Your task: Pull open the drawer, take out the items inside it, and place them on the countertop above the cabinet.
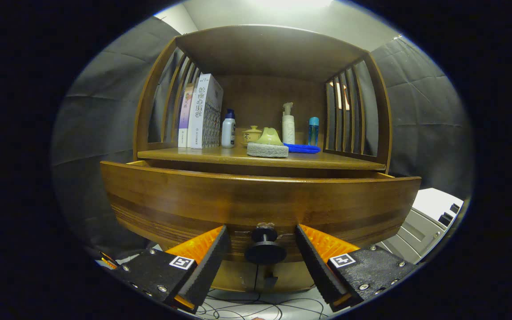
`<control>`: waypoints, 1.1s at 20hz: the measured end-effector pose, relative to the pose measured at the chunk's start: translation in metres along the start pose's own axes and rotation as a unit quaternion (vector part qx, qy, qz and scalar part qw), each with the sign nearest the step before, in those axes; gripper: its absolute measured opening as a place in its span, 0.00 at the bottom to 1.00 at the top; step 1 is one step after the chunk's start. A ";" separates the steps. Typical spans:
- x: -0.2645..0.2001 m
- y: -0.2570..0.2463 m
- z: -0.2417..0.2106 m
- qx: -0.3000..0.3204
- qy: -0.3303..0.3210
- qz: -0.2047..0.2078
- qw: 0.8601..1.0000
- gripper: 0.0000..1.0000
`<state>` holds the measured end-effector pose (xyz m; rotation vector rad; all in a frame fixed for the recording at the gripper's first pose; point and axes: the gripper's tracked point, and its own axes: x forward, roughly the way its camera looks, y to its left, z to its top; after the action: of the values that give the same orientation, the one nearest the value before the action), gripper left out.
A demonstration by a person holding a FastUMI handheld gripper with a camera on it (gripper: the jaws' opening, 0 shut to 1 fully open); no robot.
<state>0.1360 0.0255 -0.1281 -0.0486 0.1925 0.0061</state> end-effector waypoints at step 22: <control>0.078 -0.006 0.012 -0.001 -0.005 0.009 1.000 0.95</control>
<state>0.2146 0.0206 -0.1309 -0.0483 0.1838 0.0235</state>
